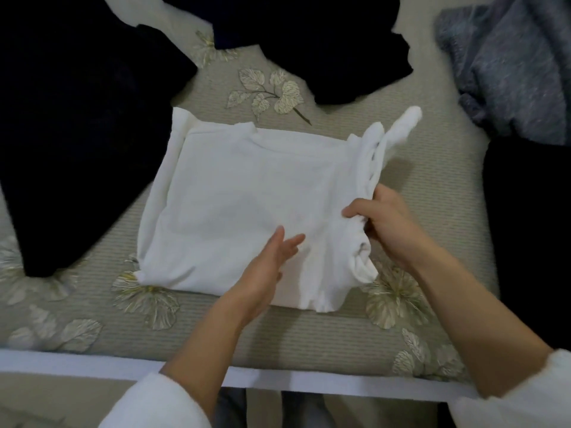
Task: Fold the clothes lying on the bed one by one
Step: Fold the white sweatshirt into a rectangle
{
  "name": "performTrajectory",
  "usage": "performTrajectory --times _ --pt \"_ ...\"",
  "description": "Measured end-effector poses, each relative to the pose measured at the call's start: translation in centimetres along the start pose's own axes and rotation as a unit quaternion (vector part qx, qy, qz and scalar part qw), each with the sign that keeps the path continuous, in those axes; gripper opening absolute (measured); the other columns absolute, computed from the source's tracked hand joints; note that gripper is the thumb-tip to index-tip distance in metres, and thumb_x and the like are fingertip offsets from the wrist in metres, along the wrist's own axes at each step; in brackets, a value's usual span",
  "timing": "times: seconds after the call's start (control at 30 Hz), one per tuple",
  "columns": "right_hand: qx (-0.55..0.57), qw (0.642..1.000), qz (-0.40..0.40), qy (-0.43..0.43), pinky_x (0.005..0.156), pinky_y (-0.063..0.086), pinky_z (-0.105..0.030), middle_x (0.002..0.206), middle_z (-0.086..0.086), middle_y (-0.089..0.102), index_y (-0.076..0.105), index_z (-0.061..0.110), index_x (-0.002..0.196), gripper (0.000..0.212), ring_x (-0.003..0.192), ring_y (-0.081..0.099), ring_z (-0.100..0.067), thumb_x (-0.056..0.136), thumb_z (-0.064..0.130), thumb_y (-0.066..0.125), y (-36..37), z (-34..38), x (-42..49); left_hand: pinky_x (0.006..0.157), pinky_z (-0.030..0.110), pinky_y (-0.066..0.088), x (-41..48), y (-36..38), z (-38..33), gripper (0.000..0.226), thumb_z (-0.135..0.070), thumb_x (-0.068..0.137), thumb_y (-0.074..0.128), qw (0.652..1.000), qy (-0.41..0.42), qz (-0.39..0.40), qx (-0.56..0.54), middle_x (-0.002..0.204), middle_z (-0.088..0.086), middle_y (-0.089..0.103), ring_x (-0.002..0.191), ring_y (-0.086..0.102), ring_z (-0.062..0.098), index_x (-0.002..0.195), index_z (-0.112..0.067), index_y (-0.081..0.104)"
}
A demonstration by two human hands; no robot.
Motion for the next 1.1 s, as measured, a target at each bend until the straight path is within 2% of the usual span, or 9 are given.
performTrajectory --times 0.17,0.33,0.5,0.57,0.67,0.77,0.87,0.93,1.1 --pt "-0.045 0.998 0.027 -0.036 0.059 0.045 -0.031 0.082 -0.014 0.058 0.055 0.002 0.107 0.025 0.07 0.055 -0.021 0.082 0.002 0.056 7.7 2.1 1.4 0.119 0.045 0.013 -1.5 -5.8 -0.4 0.075 -0.068 0.092 0.014 0.973 0.023 0.039 -0.228 0.136 0.005 0.057 0.138 0.035 0.021 0.132 -0.021 0.056" --pt "-0.141 0.985 0.093 0.023 0.057 0.045 -0.031 0.076 -0.013 0.067 0.058 0.005 0.097 0.024 0.061 0.06 -0.021 0.094 0.028 0.049 14.3 1.3 3.6 0.108 0.037 0.035 -2.5 -11.0 1.1 0.077 -0.066 0.092 0.014 0.956 0.013 0.032 -0.292 0.127 0.009 0.063 0.124 0.054 0.025 0.134 -0.014 0.053" --pt "-0.359 0.932 -0.027 -0.035 0.081 0.038 -0.026 0.097 0.001 0.06 0.049 0.009 0.132 0.042 0.098 0.056 -0.02 0.096 0.031 0.048 16.3 0.2 6.5 0.088 0.034 0.052 -2.6 -12.3 2.1 0.036 -0.041 0.092 0.053 0.985 -0.018 0.003 -0.173 0.121 -0.005 0.066 0.11 0.062 0.016 0.126 -0.029 0.054" --pt "-0.38 0.921 -0.073 -0.056 0.088 0.04 -0.03 0.121 -0.008 0.054 0.044 0.007 0.135 0.052 0.113 0.052 -0.025 0.094 0.038 0.051 17.0 0.5 7.8 0.095 0.036 0.051 -2.5 -12.1 2.1 0.047 -0.027 0.082 0.069 0.996 0.032 -0.055 -0.067 0.12 -0.007 0.065 0.109 0.062 0.013 0.125 -0.032 0.051" --pt "-0.393 0.912 -0.119 -0.023 0.097 0.038 -0.039 0.137 -0.013 0.04 0.035 0.002 0.136 0.071 0.125 0.043 -0.031 0.088 0.05 0.057 18.2 1.7 10.3 0.095 0.024 0.042 -2.8 -11.3 1.8 0.06 -0.021 0.08 0.061 0.991 0.101 -0.064 0.068 0.123 -0.01 0.058 0.113 0.056 0.012 0.136 -0.031 0.041" --pt "-0.458 0.879 -0.131 -0.002 0.091 0.041 -0.04 0.136 -0.016 0.037 0.031 0.0 0.134 0.076 0.122 0.047 -0.035 0.084 0.047 0.064 18.7 2.5 12.2 0.091 0.034 0.046 -2.8 -11.6 1.4 0.069 -0.037 0.071 0.052 0.983 0.111 -0.05 0.135 0.119 0.002 0.062 0.104 0.059 0.02 0.139 -0.031 0.042" --pt "-0.51 0.849 -0.14 0.006 0.085 0.042 -0.037 0.127 -0.016 0.05 0.035 0.0 0.127 0.063 0.116 0.053 -0.035 0.083 0.034 0.065 18.1 3.1 13.1 0.056 0.017 0.039 -3.0 -12.5 0.6 0.037 -0.021 0.081 0.051 0.981 0.138 -0.035 0.128 0.063 -0.012 0.061 0.051 0.046 -0.003 0.118 -0.023 0.059" --pt "-0.472 0.864 -0.174 0.011 0.081 0.042 -0.034 0.115 -0.015 0.058 0.046 0.001 0.118 0.048 0.108 0.057 -0.033 0.082 0.027 0.063 17.4 4.1 13.5 0.046 0.01 0.029 -3.4 -13.2 0.0 0.023 -0.004 0.088 0.05 0.987 0.129 -0.02 0.092 0.043 -0.019 0.048 0.038 0.039 -0.002 0.107 -0.01 0.062" --pt "-0.36 0.899 -0.233 -0.089 0.063 0.033 -0.028 0.08 -0.004 0.054 0.052 0.01 0.082 0.022 0.078 0.053 -0.025 0.076 0.03 0.059 18.2 6.9 13.0 0.06 0.028 0.029 -4.6 -15.9 -0.6 0.035 -0.023 0.065 0.06 0.993 0.104 -0.063 0.004 0.071 0.002 0.043 0.064 0.034 0.016 0.097 -0.013 0.068"
Point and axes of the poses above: each hand's wrist, its own x-axis towards the middle knuckle, its own y-axis out of the palm, z = x × y, the point moved 1 cm from there along x, towards the middle knuckle
